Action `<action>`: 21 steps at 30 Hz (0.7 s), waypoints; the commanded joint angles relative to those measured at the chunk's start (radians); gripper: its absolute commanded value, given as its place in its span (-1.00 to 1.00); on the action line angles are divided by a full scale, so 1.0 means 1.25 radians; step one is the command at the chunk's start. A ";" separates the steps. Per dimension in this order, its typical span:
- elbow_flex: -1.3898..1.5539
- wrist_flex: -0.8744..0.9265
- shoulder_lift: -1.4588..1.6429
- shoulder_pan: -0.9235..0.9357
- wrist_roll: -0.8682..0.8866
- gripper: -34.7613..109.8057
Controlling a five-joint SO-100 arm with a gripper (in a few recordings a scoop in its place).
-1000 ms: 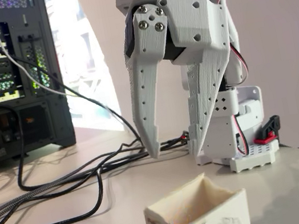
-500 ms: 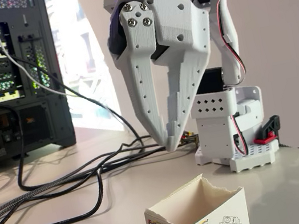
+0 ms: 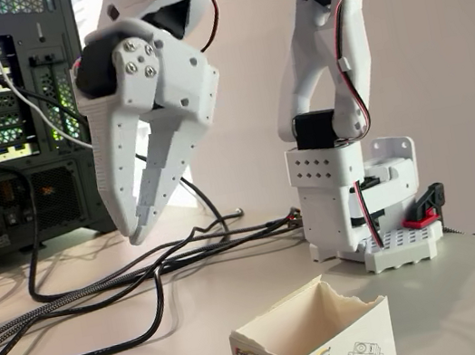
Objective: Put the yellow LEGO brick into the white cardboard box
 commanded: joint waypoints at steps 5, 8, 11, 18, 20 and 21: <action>0.199 0.029 0.385 0.033 -0.044 -0.64; 0.306 0.012 0.508 0.020 -0.022 -0.63; 0.409 -0.010 0.619 0.017 -0.010 -0.65; 0.517 -0.074 0.702 0.026 -0.011 -0.65; 0.580 -0.101 0.766 0.023 -0.007 -0.65; 0.605 -0.104 0.792 0.022 -0.005 -0.65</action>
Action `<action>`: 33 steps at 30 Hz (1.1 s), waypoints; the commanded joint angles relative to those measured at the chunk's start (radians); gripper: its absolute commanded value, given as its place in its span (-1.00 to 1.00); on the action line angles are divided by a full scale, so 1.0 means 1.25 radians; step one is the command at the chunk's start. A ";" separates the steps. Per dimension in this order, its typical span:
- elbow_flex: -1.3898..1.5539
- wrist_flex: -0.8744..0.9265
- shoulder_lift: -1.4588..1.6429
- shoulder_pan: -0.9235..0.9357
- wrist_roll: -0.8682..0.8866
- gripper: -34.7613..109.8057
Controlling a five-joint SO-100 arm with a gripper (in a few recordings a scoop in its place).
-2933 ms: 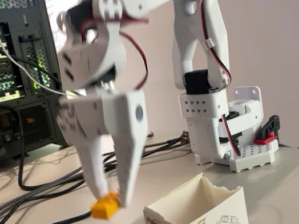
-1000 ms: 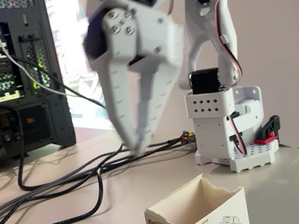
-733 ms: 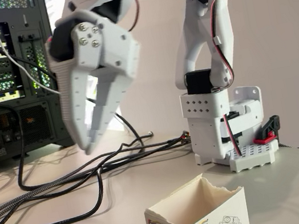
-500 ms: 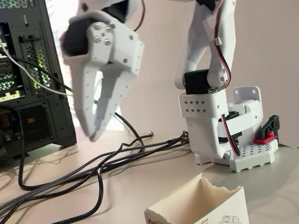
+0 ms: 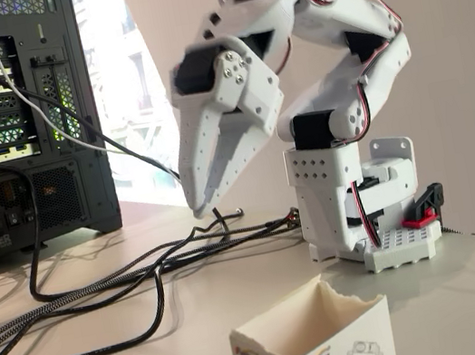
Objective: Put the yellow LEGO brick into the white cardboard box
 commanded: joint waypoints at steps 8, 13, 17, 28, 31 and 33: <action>0.194 -0.013 0.287 -0.001 0.007 -0.65; 0.223 -0.028 0.287 -0.001 0.009 -0.65; 0.223 -0.028 0.287 0.000 0.010 -0.65; 0.223 -0.027 0.287 0.004 0.012 -0.65; 0.223 -0.027 0.287 0.004 0.012 -0.65; 0.223 -0.027 0.287 -0.007 0.001 -0.65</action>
